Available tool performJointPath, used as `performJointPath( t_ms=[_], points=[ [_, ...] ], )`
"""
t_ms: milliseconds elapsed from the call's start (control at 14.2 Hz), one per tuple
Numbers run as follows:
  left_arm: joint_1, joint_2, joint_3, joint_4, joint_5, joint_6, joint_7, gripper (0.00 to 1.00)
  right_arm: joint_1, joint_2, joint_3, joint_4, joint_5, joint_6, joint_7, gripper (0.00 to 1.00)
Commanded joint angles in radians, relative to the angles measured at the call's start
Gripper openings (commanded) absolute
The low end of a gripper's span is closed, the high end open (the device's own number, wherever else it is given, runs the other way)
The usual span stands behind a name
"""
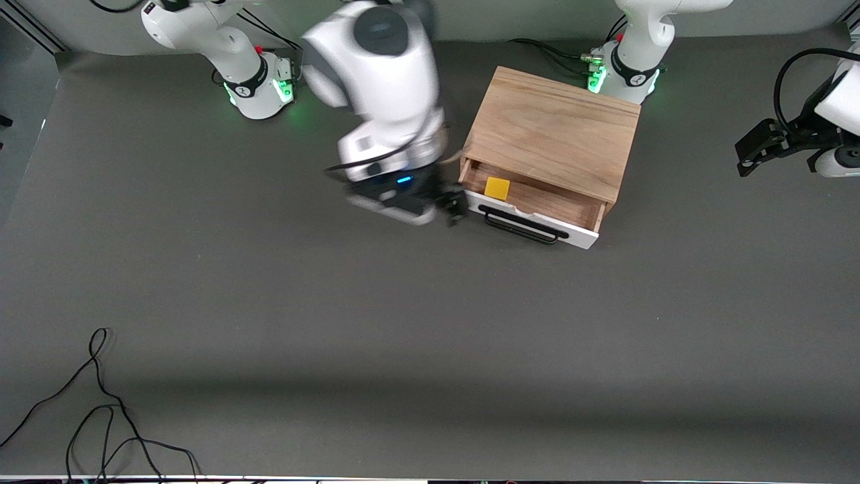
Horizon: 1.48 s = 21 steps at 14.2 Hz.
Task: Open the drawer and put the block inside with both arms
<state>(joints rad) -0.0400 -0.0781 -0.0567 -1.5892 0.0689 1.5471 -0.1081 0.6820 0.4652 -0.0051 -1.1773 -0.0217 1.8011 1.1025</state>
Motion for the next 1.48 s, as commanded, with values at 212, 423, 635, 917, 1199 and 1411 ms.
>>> performJointPath(
  t_ms=[212,423,635,917,1199,1411],
  points=[
    [0.003,-0.008,-0.002,-0.008,-0.008,-0.002,0.001,1.00,-0.315,-0.373,0.004,-0.370,0.042,0.000,-0.383,1.00],
    [0.005,-0.008,-0.002,-0.008,-0.008,-0.002,0.001,1.00,-0.375,-0.491,-0.065,-0.507,0.040,-0.002,-0.544,1.00],
    [0.005,-0.008,-0.002,-0.008,-0.008,-0.002,0.001,1.00,-0.498,-0.586,-0.067,-0.613,0.048,-0.003,-0.729,1.00],
    [0.005,-0.006,0.000,-0.008,-0.008,-0.002,0.001,1.00,-0.552,-0.606,-0.064,-0.610,0.077,-0.106,-0.889,1.00],
    [0.006,-0.006,0.000,-0.008,-0.008,-0.001,0.001,1.00,-0.552,-0.570,-0.064,-0.535,0.066,-0.210,-0.989,1.00],
    [0.008,-0.006,0.000,-0.008,-0.008,-0.001,0.001,1.00,-0.553,-0.557,-0.065,-0.524,0.060,-0.221,-1.041,1.00]
  ],
)
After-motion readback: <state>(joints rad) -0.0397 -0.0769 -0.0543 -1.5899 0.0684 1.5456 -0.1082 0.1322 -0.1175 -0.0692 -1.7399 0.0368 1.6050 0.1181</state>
